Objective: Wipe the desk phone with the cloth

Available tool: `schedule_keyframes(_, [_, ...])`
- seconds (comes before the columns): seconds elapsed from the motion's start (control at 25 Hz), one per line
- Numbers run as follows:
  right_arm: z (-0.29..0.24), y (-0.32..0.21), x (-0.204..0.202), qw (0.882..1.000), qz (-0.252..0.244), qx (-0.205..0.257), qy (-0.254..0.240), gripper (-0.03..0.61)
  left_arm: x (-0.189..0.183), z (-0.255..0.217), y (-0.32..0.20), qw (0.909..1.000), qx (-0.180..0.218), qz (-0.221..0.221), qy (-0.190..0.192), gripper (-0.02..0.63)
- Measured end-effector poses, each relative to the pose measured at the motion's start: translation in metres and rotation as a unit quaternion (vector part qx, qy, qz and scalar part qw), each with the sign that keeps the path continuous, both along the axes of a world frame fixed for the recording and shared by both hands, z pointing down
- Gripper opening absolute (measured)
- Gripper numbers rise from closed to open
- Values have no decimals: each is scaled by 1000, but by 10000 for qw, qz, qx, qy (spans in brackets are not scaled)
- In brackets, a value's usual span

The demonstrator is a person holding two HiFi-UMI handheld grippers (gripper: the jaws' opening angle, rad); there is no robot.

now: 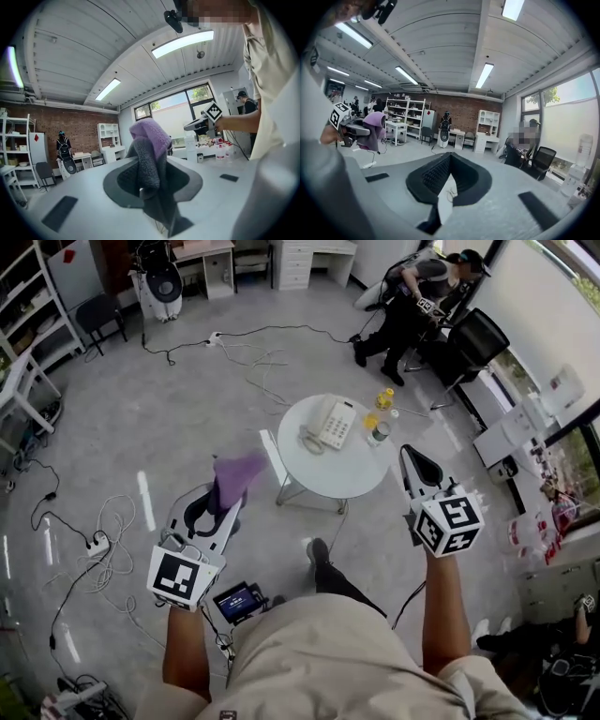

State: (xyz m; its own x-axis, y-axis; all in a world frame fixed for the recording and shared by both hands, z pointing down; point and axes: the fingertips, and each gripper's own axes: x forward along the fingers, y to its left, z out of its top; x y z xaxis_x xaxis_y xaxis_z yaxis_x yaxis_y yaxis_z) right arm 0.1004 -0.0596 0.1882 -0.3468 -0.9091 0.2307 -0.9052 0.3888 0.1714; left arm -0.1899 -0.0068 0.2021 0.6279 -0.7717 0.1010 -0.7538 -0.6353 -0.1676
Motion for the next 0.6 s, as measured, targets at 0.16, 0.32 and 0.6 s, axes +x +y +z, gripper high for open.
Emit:
schedule_keyframes(0.16, [16, -34, 2, 9998, -161, -84, -66, -8, 0, 15, -17, 9999, -119, -104, -51, 97])
schedule_keyframes(0.32, [37, -65, 6, 9991, -321, -234, -120, -8, 11, 29, -44, 9992, -241, -290, -117, 97])
schedule_keyframes(0.6, [63, -114, 19, 9972, -527, -499, -152, -6, 41, 34, -85, 9984, -385, -397, -141, 98])
